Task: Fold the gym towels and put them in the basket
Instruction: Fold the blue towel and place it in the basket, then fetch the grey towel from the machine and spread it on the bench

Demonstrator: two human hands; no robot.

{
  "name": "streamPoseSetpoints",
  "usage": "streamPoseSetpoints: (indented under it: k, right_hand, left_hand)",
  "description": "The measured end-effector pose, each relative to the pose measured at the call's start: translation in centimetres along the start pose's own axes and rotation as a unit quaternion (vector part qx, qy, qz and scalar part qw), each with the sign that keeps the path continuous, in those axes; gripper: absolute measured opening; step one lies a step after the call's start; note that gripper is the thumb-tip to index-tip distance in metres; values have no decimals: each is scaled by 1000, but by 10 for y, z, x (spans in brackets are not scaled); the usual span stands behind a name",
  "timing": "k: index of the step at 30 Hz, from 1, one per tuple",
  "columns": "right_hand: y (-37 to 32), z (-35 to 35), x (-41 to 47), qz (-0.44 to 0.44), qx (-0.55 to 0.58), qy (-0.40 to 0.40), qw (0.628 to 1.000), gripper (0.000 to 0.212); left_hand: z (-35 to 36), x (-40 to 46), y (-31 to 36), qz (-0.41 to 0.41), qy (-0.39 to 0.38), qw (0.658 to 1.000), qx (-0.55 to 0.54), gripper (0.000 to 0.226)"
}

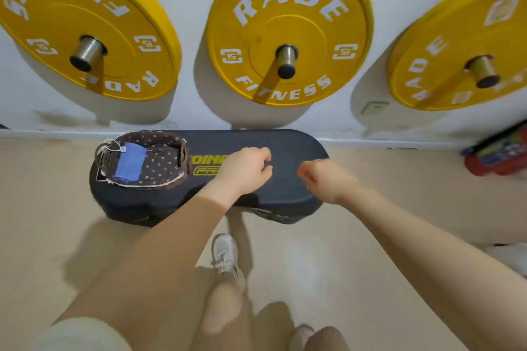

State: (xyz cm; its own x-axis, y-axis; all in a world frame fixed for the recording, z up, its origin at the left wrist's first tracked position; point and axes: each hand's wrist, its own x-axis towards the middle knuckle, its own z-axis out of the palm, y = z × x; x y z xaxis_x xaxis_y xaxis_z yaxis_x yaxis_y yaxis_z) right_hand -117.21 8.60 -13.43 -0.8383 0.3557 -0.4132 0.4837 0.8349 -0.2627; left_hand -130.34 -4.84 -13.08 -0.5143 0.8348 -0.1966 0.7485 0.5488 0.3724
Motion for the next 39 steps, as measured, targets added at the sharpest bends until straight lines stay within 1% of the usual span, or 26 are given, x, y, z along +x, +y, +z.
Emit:
streamPoseSetpoints:
  k: [3, 6, 9, 12, 15, 18, 20, 23, 28, 32, 36, 39]
  right_hand:
    - [11, -26, -92, 40, 20, 3, 999, 21]
    - [20, -40, -170, 85, 20, 11, 996, 27]
    - [26, -39, -241, 146, 61, 35, 987, 30]
    - [27, -22, -307, 211, 114, 69, 968, 30]
    - [24, 7, -368, 295, 161, 104, 936, 29]
    - [11, 37, -430, 370, 192, 126, 900, 30]
    - [4, 50, -470, 414, 207, 133, 877, 30]
    - [-2, 64, -526, 468, 226, 165, 838, 29]
    - [0, 81, -604, 542, 235, 215, 778, 29]
    - [16, 99, -654, 590, 240, 237, 734, 29]
    - [53, 125, -711, 627, 256, 256, 690, 25]
    - [96, 143, -761, 640, 258, 262, 675, 22]
  left_hand:
    - [-27, -50, 71, 39, -14, 999, -8, 23]
    - [-45, -89, 125, 95, -33, 995, 10, 19]
    - [-54, -122, 169, 159, -54, 985, 36, 16]
    - [-50, -148, 206, 227, -80, 969, 59, 19]
    - [-35, -171, 236, 295, -117, 946, 67, 21]
    - [-16, -201, 267, 358, -170, 915, 78, 23]
    - [-4, -218, 293, 394, -202, 893, 78, 24]
    - [11, -247, 334, 438, -238, 864, 71, 22]
    - [28, -287, 405, 523, -242, 815, 69, 20]
    - [52, -313, 463, 567, -240, 785, 75, 20]
    - [94, -341, 529, 591, -257, 762, 73, 19]
    - [130, -365, 588, 607, -264, 746, 77, 21]
